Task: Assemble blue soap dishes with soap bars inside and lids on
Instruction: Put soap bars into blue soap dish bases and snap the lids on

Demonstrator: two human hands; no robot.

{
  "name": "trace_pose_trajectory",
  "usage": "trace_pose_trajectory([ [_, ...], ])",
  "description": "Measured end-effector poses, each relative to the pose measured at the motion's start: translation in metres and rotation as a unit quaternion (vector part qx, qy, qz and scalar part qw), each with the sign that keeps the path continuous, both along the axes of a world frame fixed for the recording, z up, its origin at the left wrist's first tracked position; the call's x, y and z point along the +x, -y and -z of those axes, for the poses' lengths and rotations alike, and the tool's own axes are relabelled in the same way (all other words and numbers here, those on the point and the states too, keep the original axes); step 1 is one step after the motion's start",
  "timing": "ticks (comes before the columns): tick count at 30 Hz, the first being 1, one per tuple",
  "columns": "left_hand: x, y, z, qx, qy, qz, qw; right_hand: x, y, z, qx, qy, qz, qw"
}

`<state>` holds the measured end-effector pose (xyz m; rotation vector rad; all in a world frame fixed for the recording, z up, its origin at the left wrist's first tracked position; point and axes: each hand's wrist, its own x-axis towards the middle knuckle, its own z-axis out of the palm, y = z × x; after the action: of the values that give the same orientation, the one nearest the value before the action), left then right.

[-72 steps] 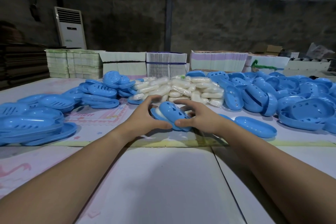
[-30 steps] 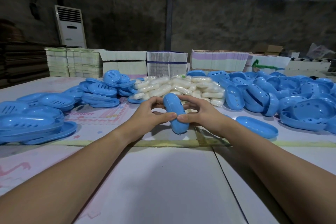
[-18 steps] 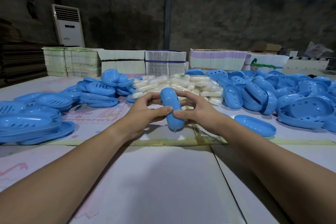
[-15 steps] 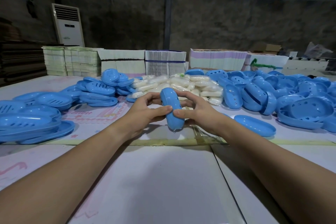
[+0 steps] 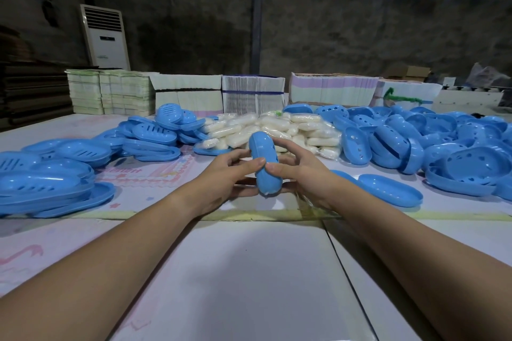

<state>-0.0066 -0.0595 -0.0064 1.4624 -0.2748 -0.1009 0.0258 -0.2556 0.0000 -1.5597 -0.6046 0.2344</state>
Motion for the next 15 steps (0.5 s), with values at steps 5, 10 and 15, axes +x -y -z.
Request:
trace_pose_trajectory([
  [5, -0.003, 0.001, -0.004, -0.061, -0.004, 0.015, 0.998, -0.003, 0.000, -0.005, -0.015, 0.031, 0.021, 0.999],
  [10, -0.001, -0.001, -0.004, -0.074, -0.004, 0.016, 0.997, -0.007, -0.001, -0.010, -0.039, 0.061, 0.030, 0.997],
  [15, -0.002, 0.001, -0.006, -0.075, -0.005, 0.008, 0.997, -0.010, -0.003, -0.011, -0.050, 0.083, 0.052, 0.994],
])
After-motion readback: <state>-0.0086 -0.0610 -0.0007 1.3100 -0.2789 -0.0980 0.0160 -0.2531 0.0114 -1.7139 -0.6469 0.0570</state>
